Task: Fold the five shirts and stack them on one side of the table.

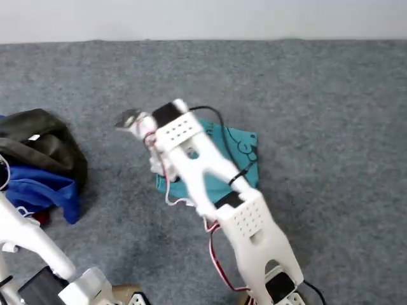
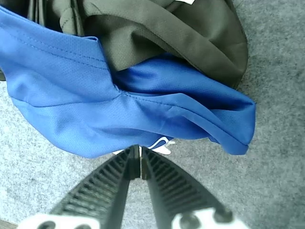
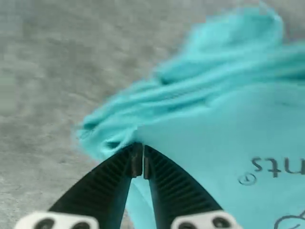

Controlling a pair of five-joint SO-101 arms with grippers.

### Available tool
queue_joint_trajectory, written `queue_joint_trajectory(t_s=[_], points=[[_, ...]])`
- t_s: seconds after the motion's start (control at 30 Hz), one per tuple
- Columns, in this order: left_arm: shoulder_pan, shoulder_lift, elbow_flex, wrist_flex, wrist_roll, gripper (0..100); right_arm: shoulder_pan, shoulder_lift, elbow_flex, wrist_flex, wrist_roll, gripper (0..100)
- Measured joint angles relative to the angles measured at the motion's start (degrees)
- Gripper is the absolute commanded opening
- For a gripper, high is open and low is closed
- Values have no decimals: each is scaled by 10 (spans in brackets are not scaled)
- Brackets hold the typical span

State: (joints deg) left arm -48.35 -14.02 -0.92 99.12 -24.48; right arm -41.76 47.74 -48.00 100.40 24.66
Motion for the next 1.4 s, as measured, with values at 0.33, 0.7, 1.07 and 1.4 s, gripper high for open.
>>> queue_joint_trajectory(t_s=[0.33,0.7,1.07,1.4], points=[[0,0,0,0,0,14,-14,-22,0,2,0,9],[-4,0,0,0,0,14,139,-158,185,2,0,9],[-33,0,0,0,0,14,263,-166,290,2,0,9],[-33,0,0,0,0,14,201,-207,384,2,0,9]])
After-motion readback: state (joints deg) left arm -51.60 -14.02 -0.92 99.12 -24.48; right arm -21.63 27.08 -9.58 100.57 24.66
